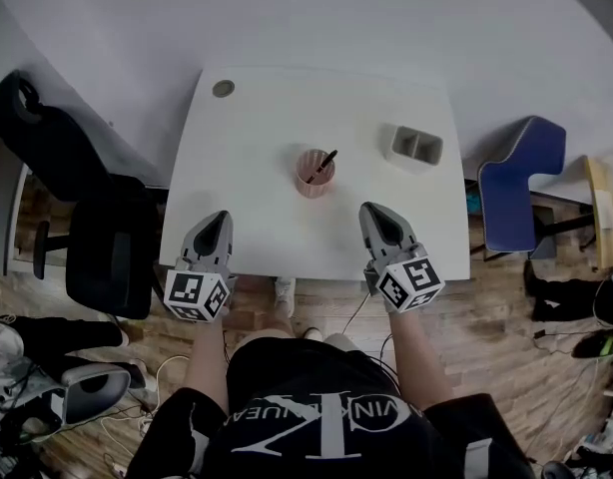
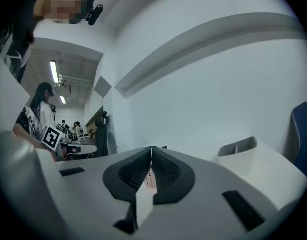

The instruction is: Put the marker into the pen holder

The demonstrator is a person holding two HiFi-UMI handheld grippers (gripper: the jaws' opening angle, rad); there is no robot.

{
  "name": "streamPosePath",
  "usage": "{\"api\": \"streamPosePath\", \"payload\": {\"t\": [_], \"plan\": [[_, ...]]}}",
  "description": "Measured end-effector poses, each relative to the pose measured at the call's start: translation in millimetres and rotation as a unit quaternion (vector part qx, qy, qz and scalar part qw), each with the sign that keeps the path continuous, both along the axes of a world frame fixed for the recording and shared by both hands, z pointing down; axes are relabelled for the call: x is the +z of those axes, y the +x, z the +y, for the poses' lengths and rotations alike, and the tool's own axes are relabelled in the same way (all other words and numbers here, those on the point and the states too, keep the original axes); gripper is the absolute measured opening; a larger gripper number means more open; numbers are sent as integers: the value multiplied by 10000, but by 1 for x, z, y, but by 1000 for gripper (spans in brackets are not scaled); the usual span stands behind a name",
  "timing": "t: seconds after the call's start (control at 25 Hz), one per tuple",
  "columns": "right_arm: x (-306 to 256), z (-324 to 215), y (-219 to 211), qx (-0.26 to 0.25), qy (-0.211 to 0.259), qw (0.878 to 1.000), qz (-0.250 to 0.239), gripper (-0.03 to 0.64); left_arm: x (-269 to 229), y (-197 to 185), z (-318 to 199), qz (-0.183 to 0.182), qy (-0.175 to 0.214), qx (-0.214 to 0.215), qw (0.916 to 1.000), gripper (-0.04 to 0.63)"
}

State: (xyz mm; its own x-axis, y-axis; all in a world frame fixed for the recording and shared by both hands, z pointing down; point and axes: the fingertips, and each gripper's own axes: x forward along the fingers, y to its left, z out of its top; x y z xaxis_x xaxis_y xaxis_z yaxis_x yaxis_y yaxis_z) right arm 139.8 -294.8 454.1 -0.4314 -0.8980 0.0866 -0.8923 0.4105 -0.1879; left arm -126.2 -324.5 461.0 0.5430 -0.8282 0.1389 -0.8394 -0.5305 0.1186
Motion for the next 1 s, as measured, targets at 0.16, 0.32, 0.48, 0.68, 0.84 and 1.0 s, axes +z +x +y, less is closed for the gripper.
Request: {"api": "streamPosePath", "payload": {"t": [0.16, 0.32, 0.48, 0.68, 0.84, 1.0], "plan": [[-1, 10, 3, 97, 40, 9999, 94, 26, -4, -5, 8, -19, 55, -25, 10000, 14], [-3, 19, 6, 200, 68, 9996, 164, 26, -8, -9, 17, -32, 116, -56, 9999, 14], [-4, 26, 10, 311, 82, 9994, 123, 26, -11, -12, 23, -43, 165, -63, 9998, 14], [-7, 32, 13, 363, 104, 9992, 96, 26, -14, -13, 27, -33, 205, -81, 9998, 14], [-8, 38, 15, 393, 106, 9991, 89, 28, -16, -14, 31, -8, 229, -80, 9997, 14], [-11, 43, 16, 398, 127, 9991, 109, 28, -19, -13, 36, -10, 260, -89, 9996, 14]]}}
